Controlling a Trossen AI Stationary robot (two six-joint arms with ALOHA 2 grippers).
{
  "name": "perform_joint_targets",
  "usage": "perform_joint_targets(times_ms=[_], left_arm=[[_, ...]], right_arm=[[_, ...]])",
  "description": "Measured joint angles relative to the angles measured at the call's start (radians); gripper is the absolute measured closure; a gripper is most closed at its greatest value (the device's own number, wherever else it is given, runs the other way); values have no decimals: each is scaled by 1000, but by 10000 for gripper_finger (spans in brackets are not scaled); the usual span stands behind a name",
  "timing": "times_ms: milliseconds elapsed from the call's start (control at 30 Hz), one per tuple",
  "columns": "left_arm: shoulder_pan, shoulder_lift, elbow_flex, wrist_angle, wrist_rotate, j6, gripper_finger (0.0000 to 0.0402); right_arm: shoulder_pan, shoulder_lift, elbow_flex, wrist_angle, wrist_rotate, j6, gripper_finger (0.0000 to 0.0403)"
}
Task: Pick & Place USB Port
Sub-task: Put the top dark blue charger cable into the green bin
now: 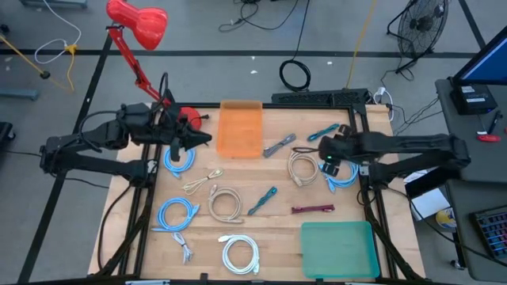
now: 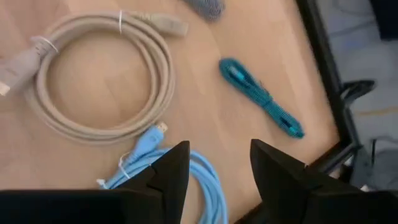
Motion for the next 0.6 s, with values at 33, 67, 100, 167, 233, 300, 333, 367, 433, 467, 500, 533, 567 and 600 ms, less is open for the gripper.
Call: perform_joint_targets(times_ms=[33,67,100,167,233,300,333,367,433,467,500,533,567,600], left_arm=[[-5,0,0,0,-4,0,369],[-10,0,0,0,-5,1,369],[-13,0,0,0,-6,2,369],[-22,0,0,0,-18,3,369],[-32,0,0,0,-27,4,369],[-43,0,0,-1,-39,7,369],[-49,0,0,0,-50,7,369],[-53,0,0,-1,-59,7,369],[-65,0,0,-1,-82,8,369],[-69,0,0,-1,-92,8,369],[-72,1,0,0,-98,8,369],[-77,2,0,0,-103,8,369],[-82,5,0,2,-104,8,369],[-85,6,0,2,-104,8,369]], right_arm=[[-17,26,0,15,0,21,240],[-42,55,0,30,0,61,242],[-70,81,0,38,-10,116,245],[-136,129,1,36,-51,228,250],[-211,170,1,10,-116,333,254],[-299,213,1,-16,-198,427,258],[-337,230,1,-25,-231,458,259],[-372,244,1,-26,-252,487,259],[-439,261,1,0,-269,541,258],[-471,265,1,25,-279,564,257],[-498,268,1,57,-290,570,255],[-522,268,1,99,-291,570,254],[-542,265,1,135,-293,570,253],[-562,262,1,166,-304,570,253]])
